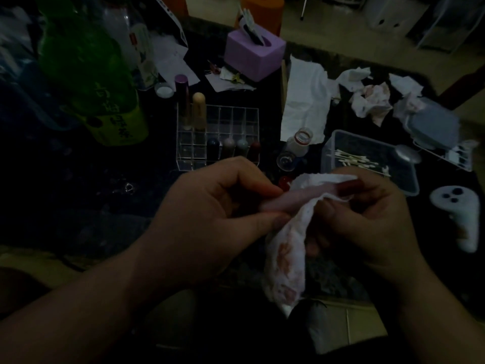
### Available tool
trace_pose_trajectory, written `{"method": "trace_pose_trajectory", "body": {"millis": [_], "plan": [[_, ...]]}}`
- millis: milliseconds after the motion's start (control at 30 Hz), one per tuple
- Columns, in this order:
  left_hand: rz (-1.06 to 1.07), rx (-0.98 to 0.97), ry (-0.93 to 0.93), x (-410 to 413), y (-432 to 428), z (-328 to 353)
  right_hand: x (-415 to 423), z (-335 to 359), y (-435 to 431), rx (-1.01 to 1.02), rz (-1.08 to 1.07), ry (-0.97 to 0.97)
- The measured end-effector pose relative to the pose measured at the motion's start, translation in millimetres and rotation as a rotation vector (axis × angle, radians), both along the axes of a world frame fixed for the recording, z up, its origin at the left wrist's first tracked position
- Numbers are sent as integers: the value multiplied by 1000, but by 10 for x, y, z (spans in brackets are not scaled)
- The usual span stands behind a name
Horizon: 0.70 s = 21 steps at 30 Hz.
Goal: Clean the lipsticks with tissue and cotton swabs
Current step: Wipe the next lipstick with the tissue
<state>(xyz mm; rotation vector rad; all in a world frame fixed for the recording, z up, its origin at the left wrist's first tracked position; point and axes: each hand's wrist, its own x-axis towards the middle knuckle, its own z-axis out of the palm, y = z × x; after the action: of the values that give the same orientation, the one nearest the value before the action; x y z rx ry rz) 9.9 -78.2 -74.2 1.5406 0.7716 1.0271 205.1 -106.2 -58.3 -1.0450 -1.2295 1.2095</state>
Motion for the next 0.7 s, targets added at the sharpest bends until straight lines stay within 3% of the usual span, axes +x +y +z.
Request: {"method": "trace_pose_trajectory", "body": {"millis": [300,367,433,500,600,700], "plan": [[-55,-38,62,-39,-12,47,23,82,7,32,82,-142],[-107,-245,32,-55,5,81,39,80,1,33,104,-143],[-280,-608,-117,-71,36,134,37,65,-13,29,96,-134],[-378,-733,-152,-75,65,174,23,59,-28,37,91,-130],[-171,-495,59,-62,50,156,8,56,-37,28,72,-124],[26,26,182,-19,-21,96,9,60,-32,30,47,-136]]}}
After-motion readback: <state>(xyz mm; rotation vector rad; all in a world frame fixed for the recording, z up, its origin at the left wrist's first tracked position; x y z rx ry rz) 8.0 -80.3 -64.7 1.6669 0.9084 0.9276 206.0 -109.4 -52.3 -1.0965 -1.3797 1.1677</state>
